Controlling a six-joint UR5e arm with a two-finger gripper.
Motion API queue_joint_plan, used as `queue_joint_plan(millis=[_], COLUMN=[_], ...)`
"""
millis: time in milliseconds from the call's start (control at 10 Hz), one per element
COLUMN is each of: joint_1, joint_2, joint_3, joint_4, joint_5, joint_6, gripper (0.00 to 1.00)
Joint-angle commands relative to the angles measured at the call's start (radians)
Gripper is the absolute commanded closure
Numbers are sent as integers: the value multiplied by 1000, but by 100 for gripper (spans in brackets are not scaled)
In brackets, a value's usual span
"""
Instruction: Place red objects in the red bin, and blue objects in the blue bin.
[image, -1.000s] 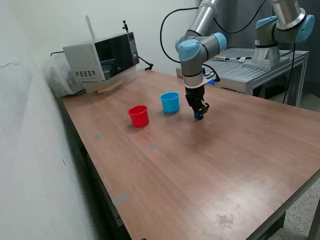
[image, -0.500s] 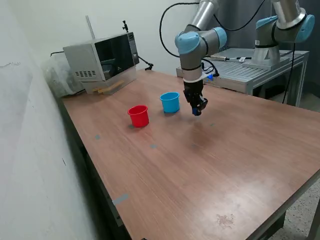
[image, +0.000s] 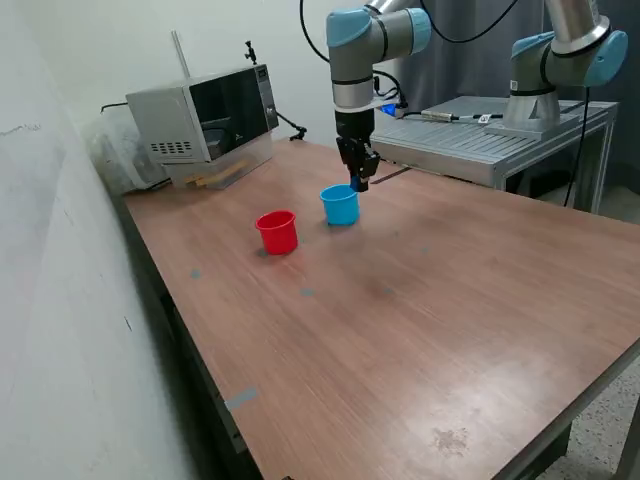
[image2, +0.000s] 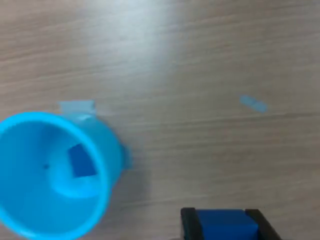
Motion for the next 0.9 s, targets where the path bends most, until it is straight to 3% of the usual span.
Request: queue_joint_plan(millis=[0, 300, 800], joint_1=[-104, -175, -183], joint_2=[-16, -18, -35], joint_3=[-5, 14, 80], joint_4=[17, 18, 15], joint_5=[-1, -1, 0], joint_6=[-48, -74, -86], gripper=[100, 100, 100])
